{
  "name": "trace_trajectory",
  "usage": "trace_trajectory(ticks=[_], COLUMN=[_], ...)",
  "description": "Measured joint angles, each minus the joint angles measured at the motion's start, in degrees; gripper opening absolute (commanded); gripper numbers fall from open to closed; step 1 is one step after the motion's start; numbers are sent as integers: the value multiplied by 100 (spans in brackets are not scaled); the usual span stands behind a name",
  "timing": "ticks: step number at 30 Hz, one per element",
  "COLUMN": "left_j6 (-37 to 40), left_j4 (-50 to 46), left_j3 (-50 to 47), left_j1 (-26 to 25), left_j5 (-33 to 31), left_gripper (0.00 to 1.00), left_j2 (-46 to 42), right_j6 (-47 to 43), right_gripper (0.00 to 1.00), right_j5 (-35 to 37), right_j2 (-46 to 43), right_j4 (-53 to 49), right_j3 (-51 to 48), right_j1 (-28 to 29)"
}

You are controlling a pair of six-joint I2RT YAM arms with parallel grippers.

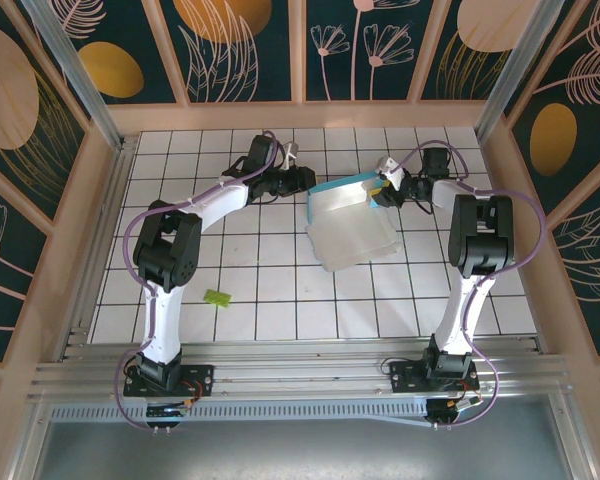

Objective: Fold the paper box

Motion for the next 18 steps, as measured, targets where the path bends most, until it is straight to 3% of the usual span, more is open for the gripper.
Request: trace_trajectory(ticks=[6,12,18], left_j6=[0,0,0], left_j4=[0,-13,-72], left_j3=[0,0,0], left_j1=[0,0,-33], left_j5=[2,0,-9], left_gripper=[38,38,38], left_j2=[0,0,0], right_j6=[166,588,994], right_gripper=[29,25,15], right_j5=[275,1064,1733], right_j2=[0,0,-2], right_j4=[131,483,850], right_j3=[0,0,-35], right_j1=[55,304,544])
